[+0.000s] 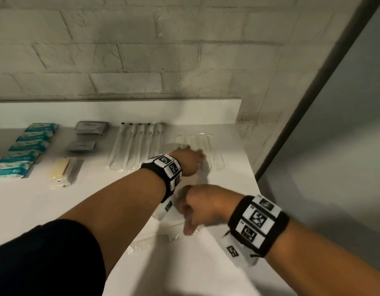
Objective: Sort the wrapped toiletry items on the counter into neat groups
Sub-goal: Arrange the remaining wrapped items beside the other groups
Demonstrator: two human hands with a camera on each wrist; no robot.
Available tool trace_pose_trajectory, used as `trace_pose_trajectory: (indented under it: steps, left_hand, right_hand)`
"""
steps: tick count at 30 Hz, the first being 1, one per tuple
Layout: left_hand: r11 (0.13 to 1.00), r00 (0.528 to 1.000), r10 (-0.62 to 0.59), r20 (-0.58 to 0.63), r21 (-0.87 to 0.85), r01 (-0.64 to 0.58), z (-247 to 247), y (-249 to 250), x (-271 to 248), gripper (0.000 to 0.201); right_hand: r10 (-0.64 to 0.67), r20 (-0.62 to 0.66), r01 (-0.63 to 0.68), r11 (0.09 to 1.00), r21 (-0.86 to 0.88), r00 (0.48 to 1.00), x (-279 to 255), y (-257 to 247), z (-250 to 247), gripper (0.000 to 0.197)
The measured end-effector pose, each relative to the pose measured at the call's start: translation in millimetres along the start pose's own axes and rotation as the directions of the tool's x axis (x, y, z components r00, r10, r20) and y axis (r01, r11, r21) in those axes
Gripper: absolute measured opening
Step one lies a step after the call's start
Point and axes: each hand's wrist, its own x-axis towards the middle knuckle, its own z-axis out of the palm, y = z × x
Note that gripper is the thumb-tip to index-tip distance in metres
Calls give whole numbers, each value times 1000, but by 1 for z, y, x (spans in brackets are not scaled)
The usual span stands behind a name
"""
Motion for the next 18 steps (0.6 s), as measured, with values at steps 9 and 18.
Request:
trace_pose_trajectory:
  steps: [9, 18]
  left_hand:
    - [999, 998, 29, 49, 35, -31, -8, 0, -2, 53]
    - [998, 994, 7, 111, 61, -14, -19, 2, 2, 48]
  right_hand:
    - [-16, -56, 14, 1000, -26, 998, 5, 11, 5, 8]
    - [-192, -124, 156, 954, -256, 973, 6, 13, 15, 35]
